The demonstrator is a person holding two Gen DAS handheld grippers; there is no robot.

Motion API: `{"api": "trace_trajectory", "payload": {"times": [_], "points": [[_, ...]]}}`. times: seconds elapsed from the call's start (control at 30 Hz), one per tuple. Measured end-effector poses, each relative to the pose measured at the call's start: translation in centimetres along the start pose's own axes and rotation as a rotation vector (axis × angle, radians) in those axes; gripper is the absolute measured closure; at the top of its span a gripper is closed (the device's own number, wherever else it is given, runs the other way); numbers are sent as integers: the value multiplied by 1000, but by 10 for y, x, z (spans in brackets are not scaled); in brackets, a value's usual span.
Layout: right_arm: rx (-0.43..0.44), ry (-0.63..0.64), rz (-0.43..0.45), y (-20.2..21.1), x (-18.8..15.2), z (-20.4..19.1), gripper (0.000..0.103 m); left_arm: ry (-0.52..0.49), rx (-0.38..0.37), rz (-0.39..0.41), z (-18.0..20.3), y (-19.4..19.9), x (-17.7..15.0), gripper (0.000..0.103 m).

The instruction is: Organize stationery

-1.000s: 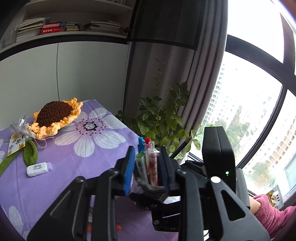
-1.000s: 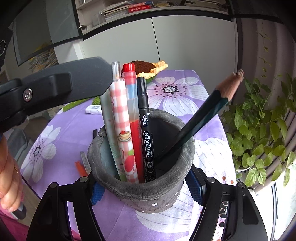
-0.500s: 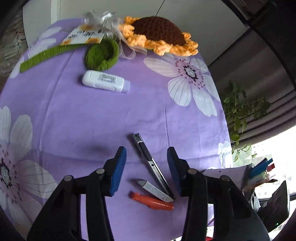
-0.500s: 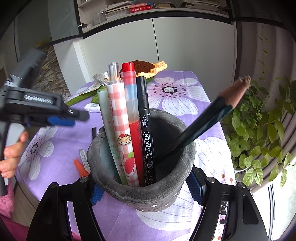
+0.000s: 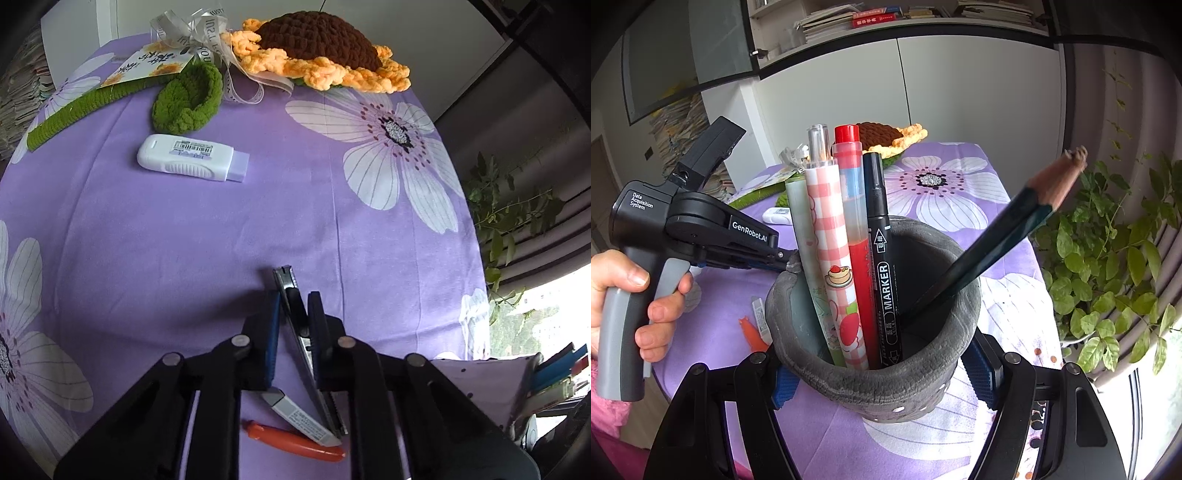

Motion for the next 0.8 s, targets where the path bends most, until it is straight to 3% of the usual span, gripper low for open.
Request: {"api": "trace_trajectory", "payload": {"times": [0.17,0.3,0.43,0.8], "points": [[-1,3,-1,0,0,0,28,2,-118,159,10,57,7,94],[0,2,-1,0,1,0,28,-57,-246,332,31,121,6,94],[2,-4,-1,-2,2,1,28,-116,-334,450,46,164,-6,94],[2,6,-18,-7,6,-2,28,-181,-415,554,48,219,-19,95]]}}
Point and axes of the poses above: each gripper's, at about its wrist camera, not at the fingertips, and y roughly against the way its jaws point, z to its right, x to its top, the point moved 6 cm from there along -y, roughly the way its jaws point, and after that the axes turned 13 degrees about x, right-handed, at the moved point
